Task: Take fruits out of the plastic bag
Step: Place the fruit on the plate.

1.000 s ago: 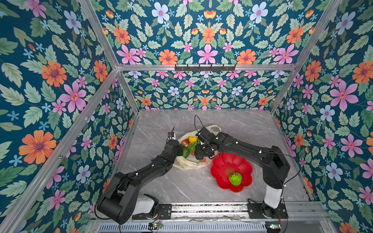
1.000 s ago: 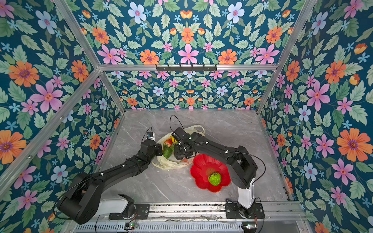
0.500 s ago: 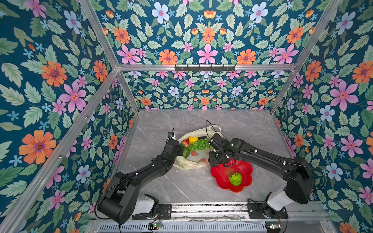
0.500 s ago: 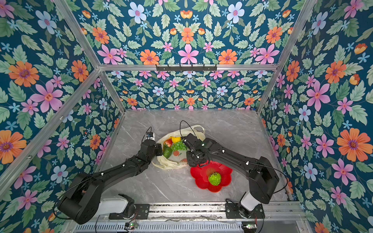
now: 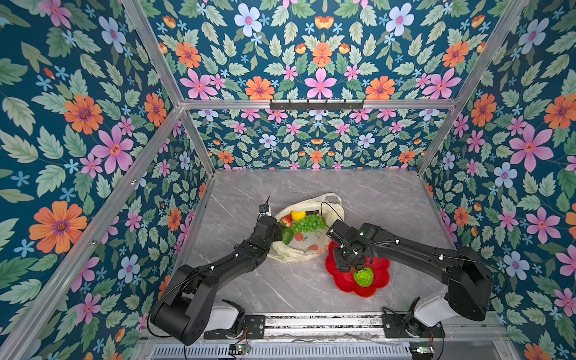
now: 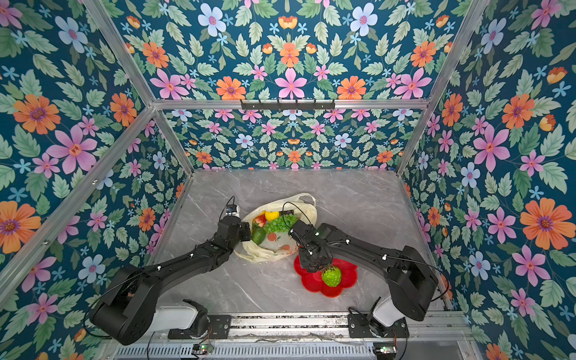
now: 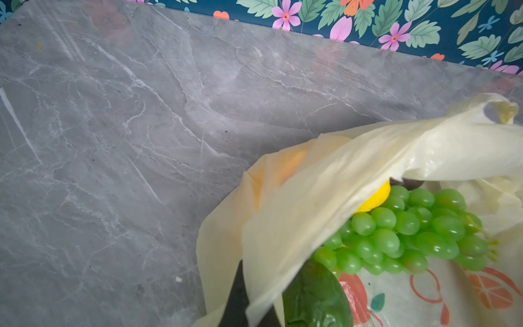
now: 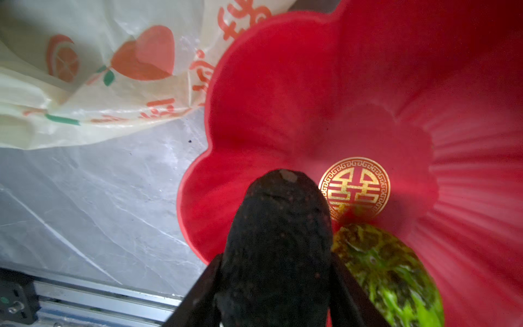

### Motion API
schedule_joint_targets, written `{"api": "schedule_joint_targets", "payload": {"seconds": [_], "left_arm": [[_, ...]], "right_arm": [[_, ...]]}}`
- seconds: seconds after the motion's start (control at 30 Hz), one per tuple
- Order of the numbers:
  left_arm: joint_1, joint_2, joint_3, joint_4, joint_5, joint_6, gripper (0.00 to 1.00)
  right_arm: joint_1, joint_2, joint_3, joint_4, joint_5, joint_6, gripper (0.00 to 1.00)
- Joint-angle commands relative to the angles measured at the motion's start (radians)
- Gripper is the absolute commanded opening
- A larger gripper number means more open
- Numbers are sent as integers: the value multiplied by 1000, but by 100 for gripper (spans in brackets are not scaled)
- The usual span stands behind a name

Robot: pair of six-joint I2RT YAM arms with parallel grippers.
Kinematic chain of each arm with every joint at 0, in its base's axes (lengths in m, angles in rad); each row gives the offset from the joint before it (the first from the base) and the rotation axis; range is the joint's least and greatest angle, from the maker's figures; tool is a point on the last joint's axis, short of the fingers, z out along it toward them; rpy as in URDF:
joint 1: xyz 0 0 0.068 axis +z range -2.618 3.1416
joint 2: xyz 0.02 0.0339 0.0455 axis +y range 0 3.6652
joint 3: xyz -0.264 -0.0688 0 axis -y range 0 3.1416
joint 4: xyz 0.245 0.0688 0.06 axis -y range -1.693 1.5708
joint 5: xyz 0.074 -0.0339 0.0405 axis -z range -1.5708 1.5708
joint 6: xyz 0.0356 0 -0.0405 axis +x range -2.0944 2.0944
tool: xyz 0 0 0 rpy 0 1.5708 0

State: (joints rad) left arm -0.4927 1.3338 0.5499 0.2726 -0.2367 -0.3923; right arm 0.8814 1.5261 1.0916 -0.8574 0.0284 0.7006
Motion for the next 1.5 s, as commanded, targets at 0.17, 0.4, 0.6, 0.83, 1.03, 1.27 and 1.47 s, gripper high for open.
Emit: {"api": "schedule_joint_targets", "payload": {"seconds": [0.17,0.4,0.6,0.83,1.03,1.27,1.47], "left_arm": [[0,4,2,10,-12,5,0],[0,8,1,13,-14,6,0],[0,13,2,14,-13,6,0],[0,23,5,17,-12,5,0],[0,21,5,17,-14,6,0],[0,15,0,19,-19,4,0],[1,9,-1,19,-23,4,0]], "right_arm": [[43,33,-8,-9,15,-11,50],[52,55,-26,-6,3,-9,50],[56,68,-39,-4,1,-12,50],[60,94,-35,-2,5,-21,52],[58,113,-33,-3,15,-24,56],[60,118,-38,-6,30,-31,60],[60,114,-30,-10,35,-35,65]]}}
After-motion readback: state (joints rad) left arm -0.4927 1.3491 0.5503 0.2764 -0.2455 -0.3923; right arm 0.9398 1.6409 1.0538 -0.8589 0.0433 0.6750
